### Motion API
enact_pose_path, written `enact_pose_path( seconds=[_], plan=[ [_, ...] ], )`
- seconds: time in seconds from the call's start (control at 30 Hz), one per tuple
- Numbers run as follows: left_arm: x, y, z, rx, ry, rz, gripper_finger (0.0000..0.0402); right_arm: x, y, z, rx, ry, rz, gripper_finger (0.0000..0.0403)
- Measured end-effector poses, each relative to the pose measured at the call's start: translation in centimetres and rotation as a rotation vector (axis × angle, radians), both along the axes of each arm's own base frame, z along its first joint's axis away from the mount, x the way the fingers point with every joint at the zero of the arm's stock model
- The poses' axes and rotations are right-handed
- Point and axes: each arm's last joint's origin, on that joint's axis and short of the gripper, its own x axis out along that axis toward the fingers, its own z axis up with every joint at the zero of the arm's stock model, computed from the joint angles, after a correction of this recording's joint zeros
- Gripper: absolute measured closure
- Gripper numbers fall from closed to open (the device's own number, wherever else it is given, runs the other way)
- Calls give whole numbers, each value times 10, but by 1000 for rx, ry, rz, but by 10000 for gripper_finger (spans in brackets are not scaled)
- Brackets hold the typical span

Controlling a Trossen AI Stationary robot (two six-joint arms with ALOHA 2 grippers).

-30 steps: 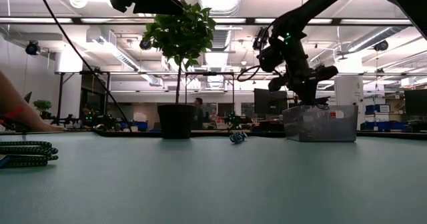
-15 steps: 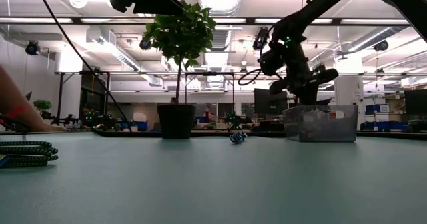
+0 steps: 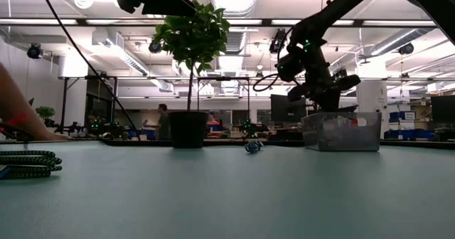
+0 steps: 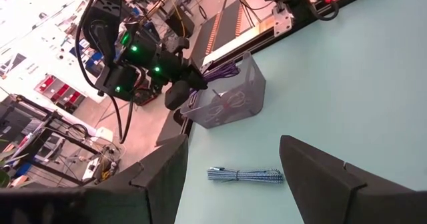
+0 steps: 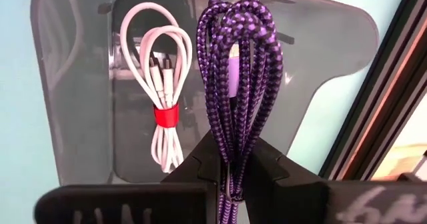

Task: Pick and place USB-C Cables
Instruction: Put the purple charger cable into the black bin

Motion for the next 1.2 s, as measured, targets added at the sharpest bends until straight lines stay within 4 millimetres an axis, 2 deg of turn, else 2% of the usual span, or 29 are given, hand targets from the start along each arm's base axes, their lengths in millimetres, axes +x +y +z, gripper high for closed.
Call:
enact_pose_path(
  seconds=[0.23, 1.2],
  plan=[
    [0, 0, 0, -1, -3, 0, 180, 3, 1, -5, -32, 1, 71, 380],
    [0, 0, 0, -2, -4, 0, 180, 5, 4, -13, -14, -10, 166, 380]
  ],
)
